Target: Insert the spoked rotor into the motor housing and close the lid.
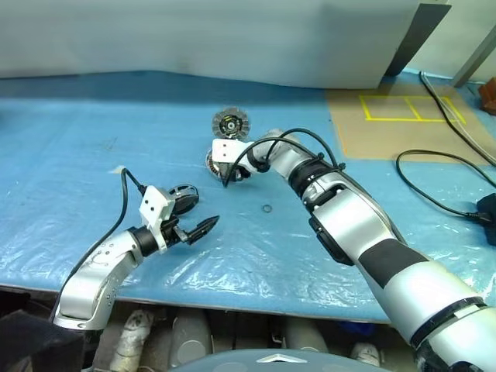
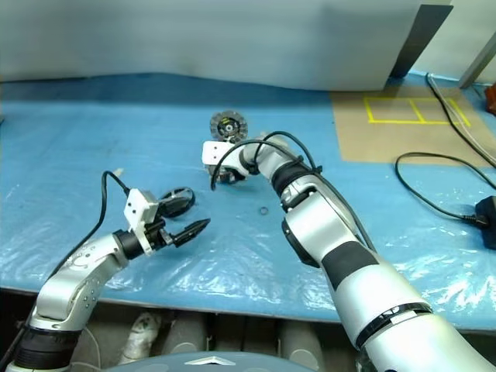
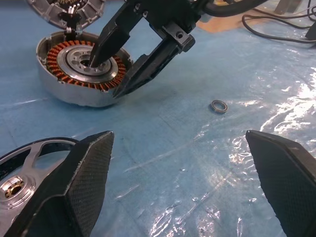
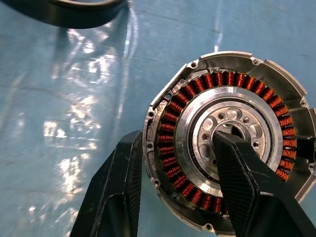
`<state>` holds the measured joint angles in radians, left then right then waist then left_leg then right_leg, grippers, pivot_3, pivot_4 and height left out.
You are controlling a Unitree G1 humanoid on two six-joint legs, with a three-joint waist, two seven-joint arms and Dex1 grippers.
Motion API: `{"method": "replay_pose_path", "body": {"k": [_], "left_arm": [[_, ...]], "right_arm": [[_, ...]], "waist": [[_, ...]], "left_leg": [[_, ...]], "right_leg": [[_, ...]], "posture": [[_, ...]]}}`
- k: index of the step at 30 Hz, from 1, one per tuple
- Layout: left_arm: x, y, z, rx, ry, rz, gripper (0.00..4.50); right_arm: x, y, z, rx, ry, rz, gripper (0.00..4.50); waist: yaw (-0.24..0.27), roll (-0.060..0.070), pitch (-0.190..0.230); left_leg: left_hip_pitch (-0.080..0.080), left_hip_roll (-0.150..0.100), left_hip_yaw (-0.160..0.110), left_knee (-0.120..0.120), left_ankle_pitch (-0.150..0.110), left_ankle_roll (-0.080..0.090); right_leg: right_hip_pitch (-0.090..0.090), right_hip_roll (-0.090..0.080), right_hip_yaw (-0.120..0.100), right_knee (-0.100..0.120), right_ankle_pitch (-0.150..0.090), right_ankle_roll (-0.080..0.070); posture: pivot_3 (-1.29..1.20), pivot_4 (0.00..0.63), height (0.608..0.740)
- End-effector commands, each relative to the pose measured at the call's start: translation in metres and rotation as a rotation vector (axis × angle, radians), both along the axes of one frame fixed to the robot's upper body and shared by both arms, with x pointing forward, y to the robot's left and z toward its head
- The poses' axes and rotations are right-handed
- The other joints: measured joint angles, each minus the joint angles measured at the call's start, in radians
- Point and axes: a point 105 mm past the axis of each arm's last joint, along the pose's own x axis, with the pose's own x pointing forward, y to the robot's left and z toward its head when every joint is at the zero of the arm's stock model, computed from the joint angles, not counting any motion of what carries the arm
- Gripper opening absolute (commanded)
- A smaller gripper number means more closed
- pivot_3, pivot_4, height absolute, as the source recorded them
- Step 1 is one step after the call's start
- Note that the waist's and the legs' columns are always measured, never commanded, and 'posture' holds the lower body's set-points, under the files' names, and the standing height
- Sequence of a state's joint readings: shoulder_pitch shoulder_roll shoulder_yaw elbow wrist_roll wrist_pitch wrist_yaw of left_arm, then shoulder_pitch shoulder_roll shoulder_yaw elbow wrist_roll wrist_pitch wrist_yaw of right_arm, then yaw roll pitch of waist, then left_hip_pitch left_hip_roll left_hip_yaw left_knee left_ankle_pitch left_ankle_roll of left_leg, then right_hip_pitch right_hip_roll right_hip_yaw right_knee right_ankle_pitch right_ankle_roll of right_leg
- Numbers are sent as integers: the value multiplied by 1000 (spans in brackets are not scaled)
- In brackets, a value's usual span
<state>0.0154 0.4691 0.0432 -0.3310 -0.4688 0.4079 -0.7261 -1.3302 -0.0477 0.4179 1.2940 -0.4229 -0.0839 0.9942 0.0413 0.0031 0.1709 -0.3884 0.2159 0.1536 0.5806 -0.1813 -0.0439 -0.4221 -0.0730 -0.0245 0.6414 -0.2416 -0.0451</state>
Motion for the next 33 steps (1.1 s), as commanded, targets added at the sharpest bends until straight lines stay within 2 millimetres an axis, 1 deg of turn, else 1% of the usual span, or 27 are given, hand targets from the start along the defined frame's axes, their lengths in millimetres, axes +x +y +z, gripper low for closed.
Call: {"method": "replay_pose_path", "body": {"k": [1, 5, 8, 11, 14, 15, 17, 21, 24, 28, 30, 31, 32, 33], "left_arm": [[-3, -3, 11, -8, -31, -28, 4500], [1, -2, 10, -8, -28, -31, 4500], [3, -3, 10, -11, -21, -48, 4500], [2, -4, 9, -3, -11, -66, 4500], [0, -4, 8, 3, -1, -76, 4500], [-2, -3, 7, 4, 5, -80, 4500], [-2, -2, 7, 7, 14, -85, 4500], [-3, -2, 5, 20, 25, -99, 4500], [-2, -4, 6, 18, 25, -109, 4500], [0, -6, 7, 18, 23, -121, 4500], [1, -7, 8, 15, 23, -129, 4500], [1, -8, 8, 17, 22, -135, 4500], [2, -9, 9, 17, 21, -140, 4500], [1, -9, 9, 17, 23, -146, 4500]], "right_arm": [[-16, 3, 8, -8, 68, 146, 1858], [-32, -5, 14, -23, 121, 278, 1858], [-61, -9, 11, -30, 193, 375, 1858], [-88, -16, 1, -43, 277, 370, 1858], [-114, -20, -5, -27, 403, 303, 1858], [-118, -23, -10, -45, 408, 284, 1858], [-119, -27, -14, -69, 405, 237, 1858], [-122, -28, -16, -68, 439, 175, 1858], [-119, -35, -24, -99, 393, 157, 1858], [-117, -35, -26, -92, 364, 159, 1858], [-122, -32, -21, -75, 400, 167, 2540], [-124, -30, -15, -52, 429, 153, 2733], [-123, -27, -10, -28, 443, 144, 3048], [-122, -25, -3, -6, 445, 139, 3048]], "waist": [[0, 0, 0], [3, 0, 0], [4, -1, 0], [3, -1, 0], [1, -1, 0], [2, -1, 0], [2, -1, 0], [3, -1, 0], [3, -1, 0], [4, -1, 0], [3, -1, 0], [3, -1, 0], [3, -1, 0], [4, -1, 0]], "left_leg": [[0, 0, 0, 0, 0, 0], [-2, 0, 0, 0, -2, 4], [-3, 0, 0, 1, 0, 8], [-2, 0, -1, 0, 0, 8], [-1, 0, 0, 0, 0, 8], [0, 0, 0, -1, 0, 7], [4, 0, 0, -1, -1, 6], [7, 0, 0, -1, -2, 4], [10, 0, 0, -1, -2, 4], [13, -1, 0, -1, 0, 0], [16, -1, 0, -1, 0, 0], [17, -1, 0, -2, 0, 0], [17, -1, 0, -2, 0, 0], [17, -1, 0, -2, 0, 0]], "right_leg": [[0, 0, 0, 0, 0, 0], [0, 0, -1, 0, 0, 0], [-1, 0, -1, -1, 0, 0], [-1, 0, -1, -1, 0, 0], [0, 1, 0, 0, 0, 0], [0, 1, 0, 0, 0, 0], [2, 1, 0, -1, 0, 0], [5, 1, 2, -1, 0, 0], [8, 0, 3, -1, 0, 0], [12, 0, 3, -1, 0, 0], [15, 0, 3, -2, 0, 1], [15, 0, 3, -2, 0, 1], [15, 0, 3, -2, 0, 1], [15, 0, 3, -2, 0, 1]], "posture": [[0, 150, 740], [0, 150, 740], [0, 150, 740], [0, 150, 740], [0, 150, 740], [0, 150, 740], [0, 150, 740], [0, 150, 740], [0, 150, 740], [0, 150, 740], [0, 150, 740], [0, 150, 740], [0, 150, 740], [0, 150, 740]]}}
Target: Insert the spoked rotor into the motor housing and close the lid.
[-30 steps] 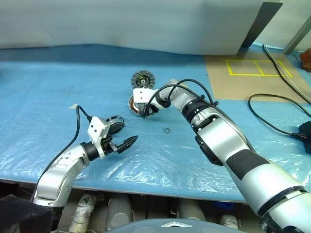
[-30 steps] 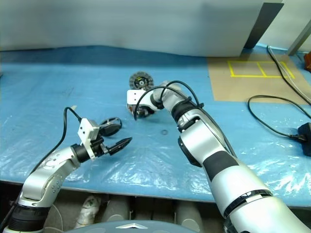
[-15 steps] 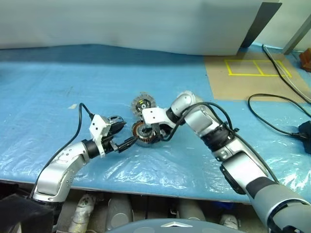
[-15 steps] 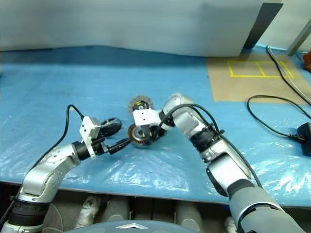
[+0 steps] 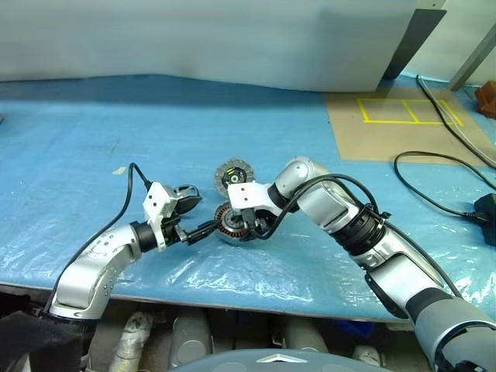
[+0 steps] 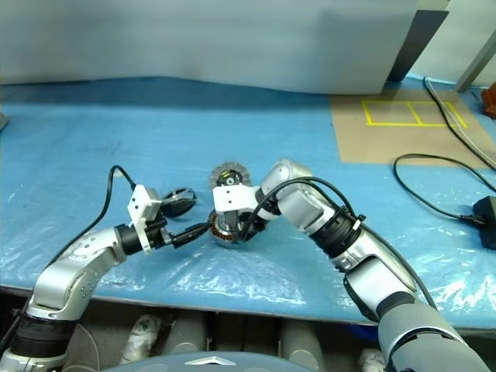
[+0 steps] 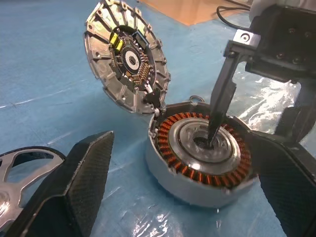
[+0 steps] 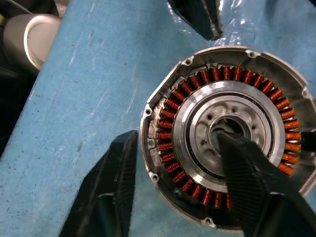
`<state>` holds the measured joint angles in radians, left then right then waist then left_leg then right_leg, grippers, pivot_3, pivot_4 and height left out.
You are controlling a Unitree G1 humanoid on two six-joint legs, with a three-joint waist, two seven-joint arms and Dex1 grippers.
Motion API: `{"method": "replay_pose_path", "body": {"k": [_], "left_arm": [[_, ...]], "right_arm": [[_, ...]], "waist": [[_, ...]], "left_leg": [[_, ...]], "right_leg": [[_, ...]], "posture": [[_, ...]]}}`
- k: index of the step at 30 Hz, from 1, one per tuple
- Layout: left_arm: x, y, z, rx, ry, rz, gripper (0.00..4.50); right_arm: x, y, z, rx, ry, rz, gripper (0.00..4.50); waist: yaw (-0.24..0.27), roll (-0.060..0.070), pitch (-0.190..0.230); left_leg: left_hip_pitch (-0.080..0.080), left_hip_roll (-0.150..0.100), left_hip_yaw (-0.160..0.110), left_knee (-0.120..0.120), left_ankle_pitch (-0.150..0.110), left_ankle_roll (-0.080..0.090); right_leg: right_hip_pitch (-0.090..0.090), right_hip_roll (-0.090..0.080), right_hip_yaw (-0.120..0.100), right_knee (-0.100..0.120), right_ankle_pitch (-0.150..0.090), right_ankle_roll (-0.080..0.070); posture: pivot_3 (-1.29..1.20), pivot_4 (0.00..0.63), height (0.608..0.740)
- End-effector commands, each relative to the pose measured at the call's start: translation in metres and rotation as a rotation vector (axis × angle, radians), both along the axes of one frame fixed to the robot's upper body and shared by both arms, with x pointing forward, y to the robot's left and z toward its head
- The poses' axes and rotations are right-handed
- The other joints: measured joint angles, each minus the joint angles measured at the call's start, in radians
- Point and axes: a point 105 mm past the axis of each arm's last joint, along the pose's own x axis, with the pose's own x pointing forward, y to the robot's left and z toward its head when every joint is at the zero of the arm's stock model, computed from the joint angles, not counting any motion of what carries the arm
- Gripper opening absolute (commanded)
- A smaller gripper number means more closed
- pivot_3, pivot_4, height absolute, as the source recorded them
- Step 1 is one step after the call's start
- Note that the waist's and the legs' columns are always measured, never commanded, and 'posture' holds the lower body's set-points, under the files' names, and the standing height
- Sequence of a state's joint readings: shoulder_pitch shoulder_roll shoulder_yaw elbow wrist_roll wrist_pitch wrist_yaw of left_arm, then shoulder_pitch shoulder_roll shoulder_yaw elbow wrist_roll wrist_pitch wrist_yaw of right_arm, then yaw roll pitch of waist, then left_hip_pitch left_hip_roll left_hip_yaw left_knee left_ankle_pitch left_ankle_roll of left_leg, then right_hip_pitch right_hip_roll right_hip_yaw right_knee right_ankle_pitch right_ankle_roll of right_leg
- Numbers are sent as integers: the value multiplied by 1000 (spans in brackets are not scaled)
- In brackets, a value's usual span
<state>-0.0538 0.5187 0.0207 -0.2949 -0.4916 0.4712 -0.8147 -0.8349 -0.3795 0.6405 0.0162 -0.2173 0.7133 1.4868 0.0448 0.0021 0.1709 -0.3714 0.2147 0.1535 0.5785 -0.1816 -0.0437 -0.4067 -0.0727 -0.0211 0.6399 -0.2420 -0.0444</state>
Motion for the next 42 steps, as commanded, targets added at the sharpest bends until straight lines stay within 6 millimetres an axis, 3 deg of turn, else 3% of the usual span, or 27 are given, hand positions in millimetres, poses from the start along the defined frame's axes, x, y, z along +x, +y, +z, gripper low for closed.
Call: {"method": "replay_pose_path", "body": {"k": [1, 9, 11, 14, 19, 23, 30, 37, 42], "left_arm": [[-1, -5, 8, -8, -22, -42, 4500], [-9, -8, 5, -1, 7, -106, 4500], [-10, -8, 5, 0, 8, -116, 4500], [-12, -9, 8, 8, -9, -139, 4500], [-16, -4, 10, 41, -43, -163, 4500], [-15, -2, 13, 50, -61, -183, 4500], [-17, -2, 13, 101, -98, -273, 4500], [-21, 9, 6, 212, -133, -365, 4500], [-26, 6, 3, 224, -138, -372, 4500]], "right_arm": [[-2, 7, 23, 62, 33, -16, 3048], [-14, -9, 81, 298, 149, -64, 3048], [-16, -20, 86, 338, 153, -87, 3048], [-13, -46, 80, 372, 79, -142, 3048], [6, -78, 66, 507, -199, -360, 3048], [10, -97, 38, 556, -244, -570, 3048], [-6, -81, 1, 590, -124, -644, 3048], [16, -76, -16, 546, -169, -660, 3048], [26, -85, -26, 517, -188, -697, 3048]], "waist": [[0, 0, 0], [4, 0, 0], [6, 0, 0], [16, 0, 0], [25, 0, 0], [24, 0, 0], [19, 0, 0], [21, 0, 0], [22, 0, 0]], "left_leg": [[0, 0, 0, 0, 0, 0], [-2, -1, 0, -2, 0, -1], [-2, -1, 0, -2, 0, -1], [-2, -1, 0, -3, 0, -1], [-1, -1, 2, -4, 0, -1], [1, -2, 3, -7, 0, -1], [1, -4, 3, -14, 1, -1], [1, -6, 3, -16, 1, -1], [1, -6, 3, -16, 1, -1]], "right_leg": [[0, 0, 0, 0, 0, 0], [-1, 0, 0, -4, 0, 0], [-1, 0, 0, -4, 0, 0], [0, 0, 0, -5, 0, 0], [-1, 0, 0, -6, 0, 0], [-1, 0, 1, -8, 0, 1], [0, 0, 2, -17, 0, 2], [0, -1, 2, -18, 0, 2], [1, -1, 2, -18, 0, 2]], "posture": [[0, 150, 740], [0, 150, 740], [0, 150, 740], [0, 150, 740], [0, 150, 740], [0, 150, 740], [0, 150, 740], [0, 150, 740], [0, 150, 740]]}}
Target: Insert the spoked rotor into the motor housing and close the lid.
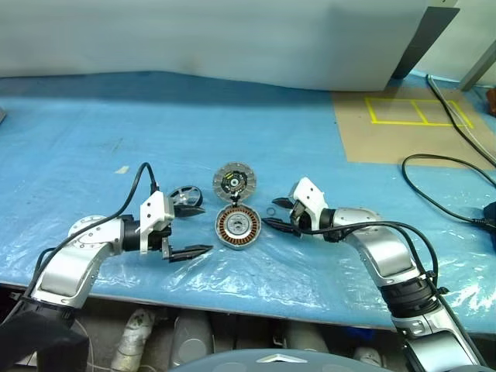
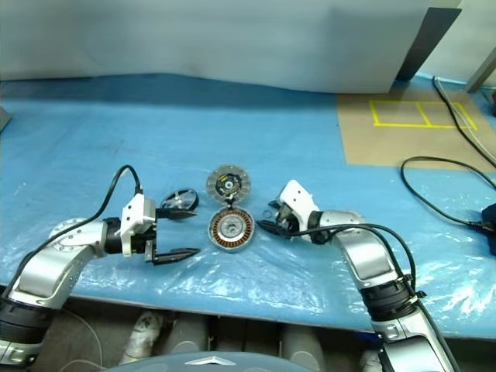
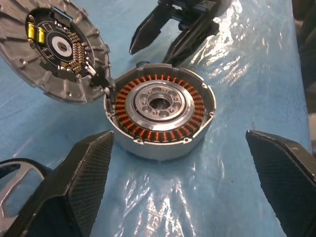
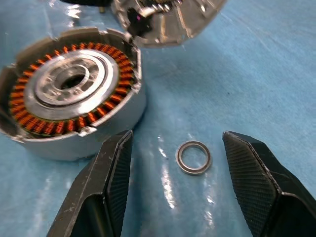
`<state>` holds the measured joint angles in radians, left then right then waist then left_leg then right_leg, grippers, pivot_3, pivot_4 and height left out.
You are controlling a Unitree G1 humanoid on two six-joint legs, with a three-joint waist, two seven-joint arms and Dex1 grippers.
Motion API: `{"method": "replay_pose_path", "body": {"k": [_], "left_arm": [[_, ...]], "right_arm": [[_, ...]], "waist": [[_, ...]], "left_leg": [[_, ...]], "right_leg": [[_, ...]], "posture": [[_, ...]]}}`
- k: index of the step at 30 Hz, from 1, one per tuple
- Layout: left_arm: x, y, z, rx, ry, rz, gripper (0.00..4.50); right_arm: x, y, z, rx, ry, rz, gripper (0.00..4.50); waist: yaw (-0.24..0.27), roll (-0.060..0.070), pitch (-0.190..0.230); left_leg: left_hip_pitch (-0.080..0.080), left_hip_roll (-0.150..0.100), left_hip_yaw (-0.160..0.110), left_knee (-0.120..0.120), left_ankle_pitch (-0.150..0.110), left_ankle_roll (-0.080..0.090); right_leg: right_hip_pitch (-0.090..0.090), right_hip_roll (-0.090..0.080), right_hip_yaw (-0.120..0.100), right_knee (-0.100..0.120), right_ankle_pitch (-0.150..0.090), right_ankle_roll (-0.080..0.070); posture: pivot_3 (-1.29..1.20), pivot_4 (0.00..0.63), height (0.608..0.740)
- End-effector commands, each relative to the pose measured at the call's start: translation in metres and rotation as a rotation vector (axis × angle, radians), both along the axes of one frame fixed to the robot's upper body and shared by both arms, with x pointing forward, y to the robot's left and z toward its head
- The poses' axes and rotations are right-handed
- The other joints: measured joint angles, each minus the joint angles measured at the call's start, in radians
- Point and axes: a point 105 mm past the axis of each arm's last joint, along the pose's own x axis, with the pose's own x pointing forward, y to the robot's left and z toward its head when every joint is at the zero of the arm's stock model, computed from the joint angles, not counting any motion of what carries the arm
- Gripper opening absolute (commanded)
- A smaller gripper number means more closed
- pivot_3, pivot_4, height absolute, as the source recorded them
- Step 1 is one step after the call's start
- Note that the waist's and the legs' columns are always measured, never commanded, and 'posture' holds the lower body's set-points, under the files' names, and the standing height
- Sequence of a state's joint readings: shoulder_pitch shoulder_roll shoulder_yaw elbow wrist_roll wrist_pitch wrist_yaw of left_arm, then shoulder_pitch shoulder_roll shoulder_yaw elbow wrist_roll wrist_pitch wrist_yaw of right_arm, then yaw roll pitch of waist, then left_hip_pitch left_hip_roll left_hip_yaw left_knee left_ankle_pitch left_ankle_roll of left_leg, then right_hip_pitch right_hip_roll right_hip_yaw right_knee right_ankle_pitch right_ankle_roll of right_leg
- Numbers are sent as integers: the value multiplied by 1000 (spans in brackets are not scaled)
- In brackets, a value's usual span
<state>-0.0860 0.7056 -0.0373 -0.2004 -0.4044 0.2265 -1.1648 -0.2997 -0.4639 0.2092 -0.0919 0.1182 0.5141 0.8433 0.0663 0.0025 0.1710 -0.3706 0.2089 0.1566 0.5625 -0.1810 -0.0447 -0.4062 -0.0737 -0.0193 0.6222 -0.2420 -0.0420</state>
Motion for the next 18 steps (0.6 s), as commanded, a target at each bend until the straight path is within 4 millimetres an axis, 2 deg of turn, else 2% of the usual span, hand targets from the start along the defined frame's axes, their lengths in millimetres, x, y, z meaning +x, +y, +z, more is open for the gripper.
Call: {"method": "replay_pose_path", "body": {"k": [1, 9, 12, 17, 18], "left_arm": [[-5, -6, 4, -2, -28, -18, 4500], [-3, -9, 2, -16, -26, -6, 4500], [1, -4, -2, -20, -19, 5, 4500], [2, 2, -4, -27, -12, 10, 4500], [2, 3, -5, -24, -12, 10, 4500]], "right_arm": [[4, -2, 6, -6, -44, 4, 3048], [7, 2, -8, 4, -15, -18, 3048], [8, 4, -14, -13, -26, -26, 2393], [7, 0, -14, -21, -36, -35, 664], [6, -1, -14, -25, -37, -33, 547]], "waist": [[0, 0, 0], [0, 0, 0], [-1, 0, 0], [0, 0, 0], [0, 0, 0]], "left_leg": [[0, 0, 0, 0, 0, 0], [1, 0, 0, 1, 0, 0], [2, 0, 0, 1, 0, 0], [2, 0, 0, 1, 0, 0], [2, 0, 0, 1, 0, 0]], "right_leg": [[0, 0, 0, 0, 0, 0], [1, 0, 0, 1, 0, 0], [2, 0, 0, 1, 0, 0], [2, 0, 0, 1, 0, 0], [2, 0, 0, 1, 0, 0]], "posture": [[0, 150, 740], [0, 150, 740], [0, 150, 740], [0, 150, 740], [0, 150, 740]]}}
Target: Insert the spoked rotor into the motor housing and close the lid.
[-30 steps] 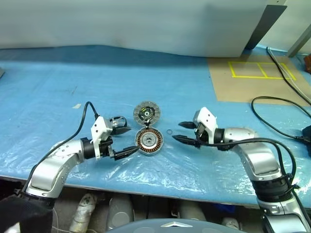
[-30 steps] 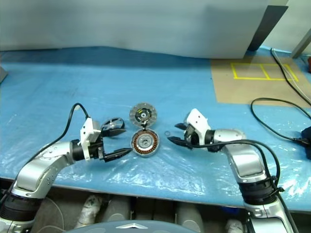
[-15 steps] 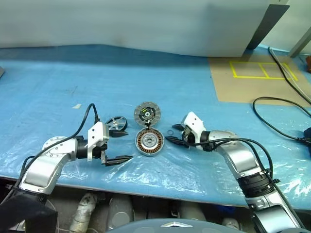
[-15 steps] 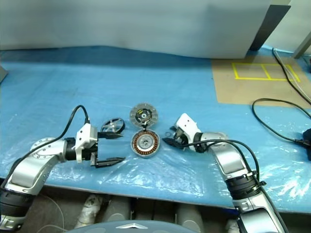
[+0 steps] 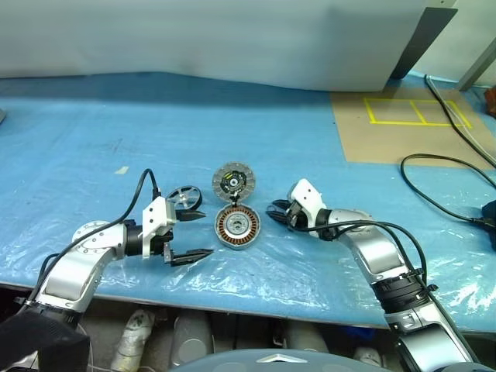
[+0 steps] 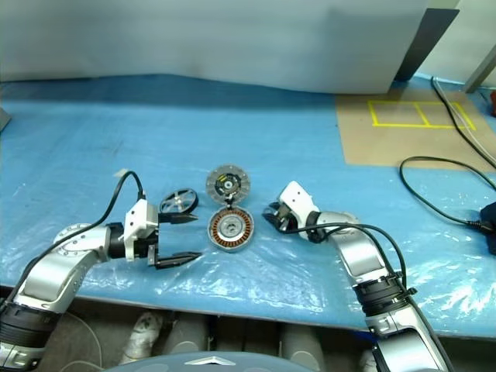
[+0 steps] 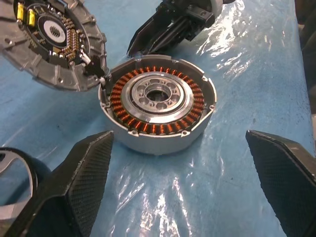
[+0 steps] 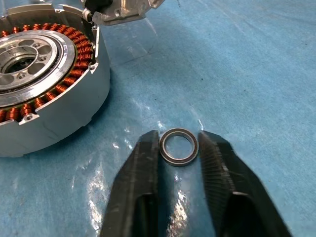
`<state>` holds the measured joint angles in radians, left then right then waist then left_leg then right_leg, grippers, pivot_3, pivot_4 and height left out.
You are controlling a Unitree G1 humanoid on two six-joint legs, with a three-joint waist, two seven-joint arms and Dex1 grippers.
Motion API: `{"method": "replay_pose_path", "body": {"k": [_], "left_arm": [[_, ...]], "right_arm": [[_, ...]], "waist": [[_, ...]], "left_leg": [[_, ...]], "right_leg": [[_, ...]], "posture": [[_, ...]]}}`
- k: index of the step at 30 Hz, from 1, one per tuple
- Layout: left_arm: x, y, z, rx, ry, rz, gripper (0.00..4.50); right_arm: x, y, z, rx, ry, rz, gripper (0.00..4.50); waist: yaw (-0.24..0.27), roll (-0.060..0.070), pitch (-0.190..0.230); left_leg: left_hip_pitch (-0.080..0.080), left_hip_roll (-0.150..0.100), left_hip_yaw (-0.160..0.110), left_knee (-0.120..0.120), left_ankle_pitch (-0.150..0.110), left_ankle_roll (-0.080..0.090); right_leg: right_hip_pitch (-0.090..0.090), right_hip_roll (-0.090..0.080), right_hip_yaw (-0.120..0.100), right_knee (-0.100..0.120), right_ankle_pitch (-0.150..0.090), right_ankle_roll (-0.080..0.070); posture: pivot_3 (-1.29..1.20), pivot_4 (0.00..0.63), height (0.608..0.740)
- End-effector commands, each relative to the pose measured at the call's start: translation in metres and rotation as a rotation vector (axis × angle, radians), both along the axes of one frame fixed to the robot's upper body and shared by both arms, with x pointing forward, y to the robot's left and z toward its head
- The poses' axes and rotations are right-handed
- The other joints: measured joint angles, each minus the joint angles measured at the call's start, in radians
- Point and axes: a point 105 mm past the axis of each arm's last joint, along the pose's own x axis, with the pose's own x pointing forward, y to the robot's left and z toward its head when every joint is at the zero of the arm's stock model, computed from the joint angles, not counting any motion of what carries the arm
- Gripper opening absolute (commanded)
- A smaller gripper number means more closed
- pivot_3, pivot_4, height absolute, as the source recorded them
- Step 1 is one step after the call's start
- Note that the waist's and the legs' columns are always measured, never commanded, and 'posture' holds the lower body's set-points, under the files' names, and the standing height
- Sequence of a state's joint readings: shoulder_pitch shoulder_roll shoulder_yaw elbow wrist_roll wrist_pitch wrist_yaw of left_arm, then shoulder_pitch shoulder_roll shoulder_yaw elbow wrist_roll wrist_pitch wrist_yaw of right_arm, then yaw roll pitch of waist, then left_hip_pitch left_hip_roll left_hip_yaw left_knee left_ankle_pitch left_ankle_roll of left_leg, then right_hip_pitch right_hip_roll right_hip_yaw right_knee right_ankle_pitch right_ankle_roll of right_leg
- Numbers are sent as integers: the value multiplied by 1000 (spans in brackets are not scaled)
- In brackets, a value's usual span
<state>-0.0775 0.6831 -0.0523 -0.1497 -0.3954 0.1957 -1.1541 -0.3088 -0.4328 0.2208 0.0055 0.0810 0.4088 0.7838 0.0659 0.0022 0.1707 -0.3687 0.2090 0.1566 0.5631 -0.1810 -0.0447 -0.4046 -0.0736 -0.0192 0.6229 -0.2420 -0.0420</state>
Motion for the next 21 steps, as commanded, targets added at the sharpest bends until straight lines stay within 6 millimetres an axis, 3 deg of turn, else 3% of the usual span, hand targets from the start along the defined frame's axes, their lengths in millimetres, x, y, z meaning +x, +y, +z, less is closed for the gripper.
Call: {"method": "replay_pose_path", "body": {"k": [1, 5, 10, 13, 16, 21], "left_arm": [[-1, 2, 6, -7, -35, -16, 4500], [-2, 2, 5, -5, -38, -20, 4500], [-6, -2, 7, -8, -56, -27, 4500], [-10, -3, 6, -9, -66, -33, 4500], [-13, -3, 4, -12, -68, -32, 4500], [-14, -2, 2, -22, -76, -24, 4500]], "right_arm": [[-6, -1, -4, -12, 14, 17, 549], [-12, 4, 2, -1, 22, 60, 549], [-19, 18, 67, 213, 1, 147, 549], [-36, 24, 84, 224, 14, 262, 549], [-46, 31, 82, 189, 47, 339, 549], [-46, 47, 52, 79, 79, 413, 549]], "waist": [[0, 0, 0], [2, 0, 0], [0, 0, 0], [3, 0, 0], [4, 0, 0], [2, 0, 0]], "left_leg": [[0, 0, 0, 0, 0, 0], [0, 0, 0, 0, 0, 0], [0, 0, 0, 0, 0, 0], [0, 0, 0, 0, 0, 0], [0, 1, 0, -1, 0, 0], [0, 1, 0, 0, 0, 0]], "right_leg": [[0, 0, 0, 0, 0, 0], [0, 0, 0, 0, 0, 0], [0, 0, 0, 0, 0, 0], [0, 0, 0, 0, 0, 0], [0, 0, -1, 0, 0, 0], [0, 0, 0, 0, 0, 0]], "posture": [[0, 150, 740], [0, 150, 740], [0, 150, 740], [0, 150, 740], [0, 150, 740], [0, 150, 740]]}}
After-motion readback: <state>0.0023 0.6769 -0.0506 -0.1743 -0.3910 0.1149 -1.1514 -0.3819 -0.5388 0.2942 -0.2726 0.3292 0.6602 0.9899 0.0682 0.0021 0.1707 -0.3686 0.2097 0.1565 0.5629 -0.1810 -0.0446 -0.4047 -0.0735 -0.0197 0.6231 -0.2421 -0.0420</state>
